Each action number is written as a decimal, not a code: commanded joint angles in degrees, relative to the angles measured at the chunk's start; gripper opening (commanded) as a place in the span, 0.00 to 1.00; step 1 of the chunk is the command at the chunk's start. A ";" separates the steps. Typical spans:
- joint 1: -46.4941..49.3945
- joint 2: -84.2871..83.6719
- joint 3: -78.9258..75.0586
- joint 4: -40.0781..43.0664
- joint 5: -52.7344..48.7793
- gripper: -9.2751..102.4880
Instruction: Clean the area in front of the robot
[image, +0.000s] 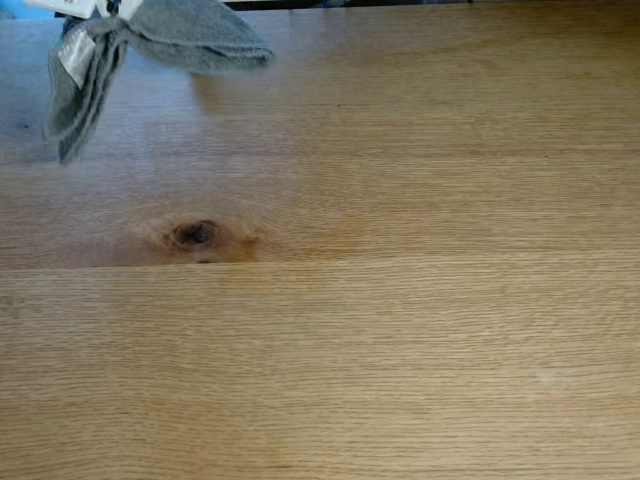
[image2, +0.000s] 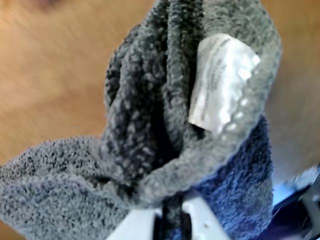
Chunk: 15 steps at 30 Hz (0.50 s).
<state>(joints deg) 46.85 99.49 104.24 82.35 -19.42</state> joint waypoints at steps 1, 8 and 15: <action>4.22 6.59 10.37 -3.60 -3.87 0.08; 3.25 7.38 32.87 -26.72 -1.49 0.08; -2.99 7.38 46.41 -52.73 6.94 0.08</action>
<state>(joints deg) 46.58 103.27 148.18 38.94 -15.64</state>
